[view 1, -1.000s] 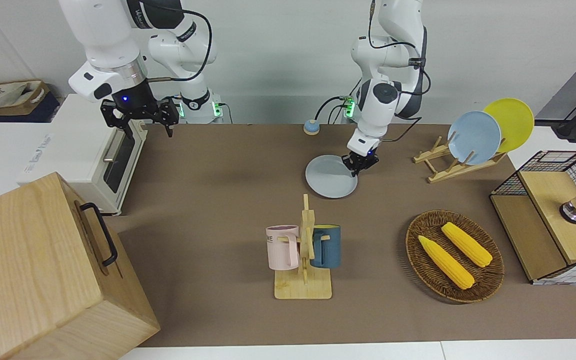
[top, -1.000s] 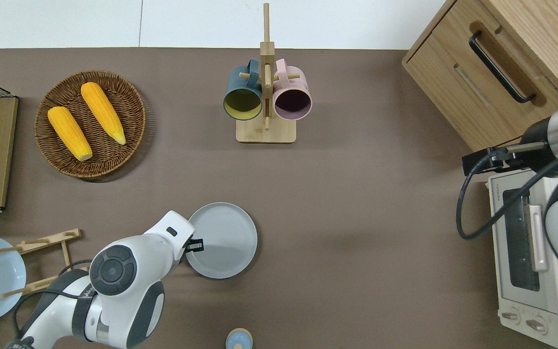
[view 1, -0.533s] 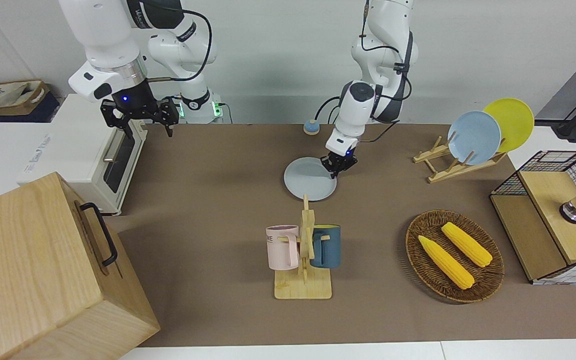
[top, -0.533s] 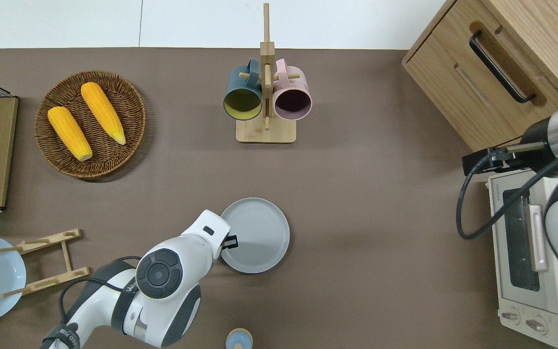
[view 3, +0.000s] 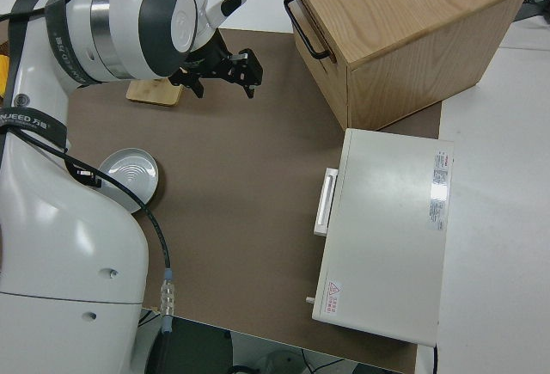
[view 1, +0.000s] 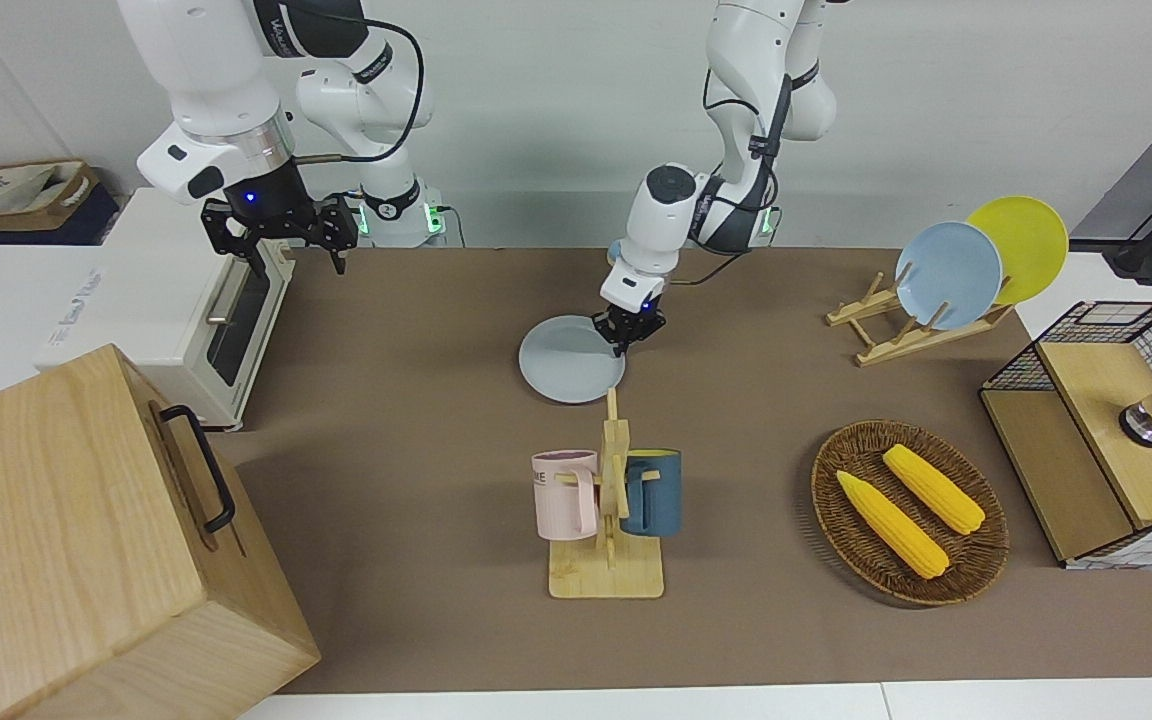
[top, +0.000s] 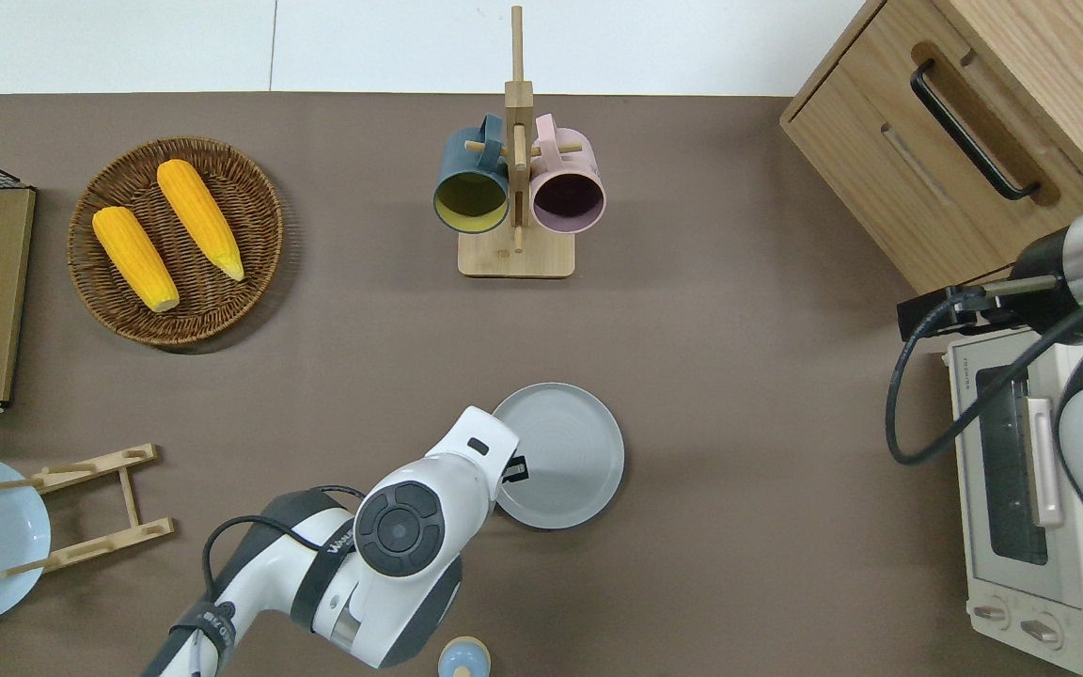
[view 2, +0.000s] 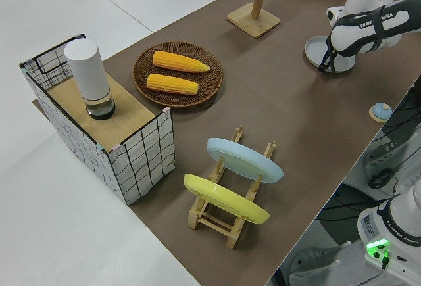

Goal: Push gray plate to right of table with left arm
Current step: 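Push the gray plate with the left gripper across the table toward the toaster oven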

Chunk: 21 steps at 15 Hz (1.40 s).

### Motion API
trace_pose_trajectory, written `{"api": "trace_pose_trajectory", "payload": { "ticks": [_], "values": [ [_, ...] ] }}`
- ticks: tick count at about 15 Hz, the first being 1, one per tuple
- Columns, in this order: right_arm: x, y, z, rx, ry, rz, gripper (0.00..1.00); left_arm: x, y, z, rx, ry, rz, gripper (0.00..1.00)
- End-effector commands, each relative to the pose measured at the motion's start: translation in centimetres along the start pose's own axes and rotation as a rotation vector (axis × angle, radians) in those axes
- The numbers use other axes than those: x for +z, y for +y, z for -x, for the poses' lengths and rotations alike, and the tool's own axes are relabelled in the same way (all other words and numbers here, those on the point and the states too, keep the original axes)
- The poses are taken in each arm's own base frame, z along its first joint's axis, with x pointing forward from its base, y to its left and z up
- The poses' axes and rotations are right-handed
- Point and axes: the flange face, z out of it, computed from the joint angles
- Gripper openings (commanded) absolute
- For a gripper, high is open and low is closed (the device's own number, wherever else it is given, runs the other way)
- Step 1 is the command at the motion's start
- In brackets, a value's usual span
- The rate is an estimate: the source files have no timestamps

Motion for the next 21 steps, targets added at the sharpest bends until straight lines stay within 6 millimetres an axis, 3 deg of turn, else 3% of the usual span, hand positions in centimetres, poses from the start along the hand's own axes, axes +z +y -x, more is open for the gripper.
{"api": "trace_pose_trajectory", "payload": {
  "ticks": [1, 16, 21],
  "values": [
    [-0.3, 0.0, 0.3, 0.004, -0.004, -0.006, 0.983, 2.2, 3.5, -0.3, -0.025, -0.027, -0.069, 0.00],
    [-0.3, 0.0, 0.3, 0.004, -0.004, -0.006, 0.983, 2.9, 15.0, 3.1, -0.102, -0.034, -0.036, 0.00],
    [-0.3, 0.0, 0.3, 0.004, -0.004, -0.006, 0.983, 3.9, 17.9, 4.2, -0.121, -0.043, -0.047, 0.00]
  ]
}}
